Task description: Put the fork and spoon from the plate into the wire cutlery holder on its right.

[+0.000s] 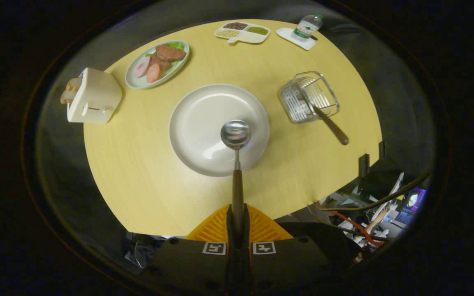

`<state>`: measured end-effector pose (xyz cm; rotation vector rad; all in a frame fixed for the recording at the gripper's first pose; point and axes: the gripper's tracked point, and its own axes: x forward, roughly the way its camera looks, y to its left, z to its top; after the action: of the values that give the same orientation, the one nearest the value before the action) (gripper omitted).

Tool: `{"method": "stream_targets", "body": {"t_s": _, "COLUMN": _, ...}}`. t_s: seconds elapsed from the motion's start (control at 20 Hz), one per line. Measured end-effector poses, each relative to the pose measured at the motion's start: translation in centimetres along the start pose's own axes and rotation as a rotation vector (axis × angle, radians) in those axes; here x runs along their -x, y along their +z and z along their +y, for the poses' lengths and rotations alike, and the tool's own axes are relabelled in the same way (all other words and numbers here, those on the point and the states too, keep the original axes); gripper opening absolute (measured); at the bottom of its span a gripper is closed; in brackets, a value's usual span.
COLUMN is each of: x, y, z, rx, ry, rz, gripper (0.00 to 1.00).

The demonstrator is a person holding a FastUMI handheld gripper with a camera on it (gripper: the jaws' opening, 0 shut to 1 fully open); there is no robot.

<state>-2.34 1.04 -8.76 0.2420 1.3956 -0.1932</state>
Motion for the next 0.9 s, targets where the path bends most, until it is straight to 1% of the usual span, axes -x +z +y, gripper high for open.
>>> {"method": "stream_targets", "body": {"t_s": 0.15, "x": 2.2, "y": 1.8, "z": -2.5, "rx": -0.06, "ry": -0.011, "rz": -0.008, "gripper": 0.09}}
{"method": "stream_targets", "body": {"t_s": 0.3, "x": 2.7, "y": 3.2, "z": -4.9, "rx": -0.11, "ry": -0.02, "rz": -0.007, "gripper": 0.09}}
{"method": "stream_targets", "body": {"t_s": 0.55, "x": 1.3, "y": 6.2, "z": -8.4, "rx": -0.157, "ry": -0.044, "rz": 0.017, "gripper": 0.1}}
{"method": "stream_targets", "body": {"t_s": 0.7, "x": 0.5, "y": 7.6, "z": -9.6, "rx": -0.174, "ry": -0.039, "rz": 0.034, "gripper": 0.1}}
{"method": "stream_targets", "body": {"t_s": 0.9, "x": -1.3, "y": 9.5, "z": -9.9, "rx": -0.162, "ry": -0.027, "rz": 0.058, "gripper": 0.09}}
